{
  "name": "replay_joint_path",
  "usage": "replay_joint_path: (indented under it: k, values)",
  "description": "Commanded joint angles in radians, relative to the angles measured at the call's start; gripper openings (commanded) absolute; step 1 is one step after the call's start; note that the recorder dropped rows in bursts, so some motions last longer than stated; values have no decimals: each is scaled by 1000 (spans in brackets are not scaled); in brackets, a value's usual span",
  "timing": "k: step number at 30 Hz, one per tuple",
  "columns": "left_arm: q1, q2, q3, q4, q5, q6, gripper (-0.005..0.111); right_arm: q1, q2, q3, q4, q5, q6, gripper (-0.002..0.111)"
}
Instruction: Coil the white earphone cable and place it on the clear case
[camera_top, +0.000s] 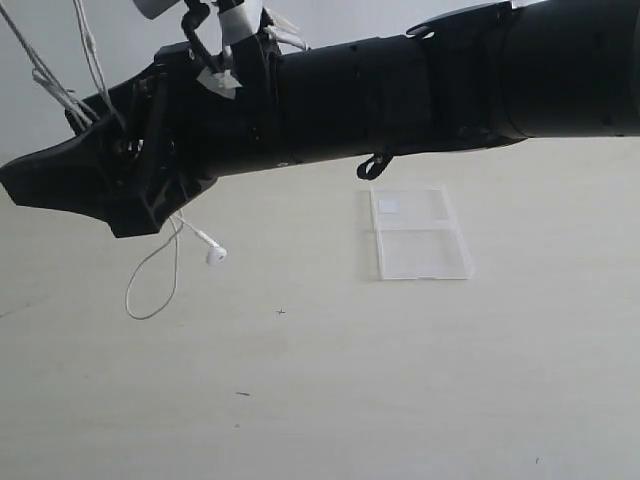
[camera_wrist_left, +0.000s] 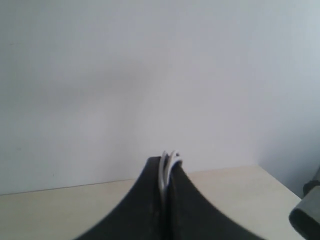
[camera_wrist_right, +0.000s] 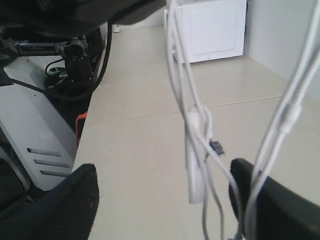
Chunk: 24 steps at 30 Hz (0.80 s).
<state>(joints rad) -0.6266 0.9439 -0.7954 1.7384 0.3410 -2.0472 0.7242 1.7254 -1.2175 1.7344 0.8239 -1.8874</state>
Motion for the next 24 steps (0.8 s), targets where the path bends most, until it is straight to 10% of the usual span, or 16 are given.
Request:
replay_joint_path:
  k: [1,7,17,24]
  values:
    - [0,4,-25,6,-17,2,0,16,-1,0,10,-49,6,61]
    - [0,32,-68,6,-92,4,0,87,45,-78,10,-132,-22,15]
    - [0,27,-70,6,4,59,0,90,58,-107,-17,-152,69,0]
    - [0,27,-42,6,53,120,0,79,54,-107,-626,-285,578,0]
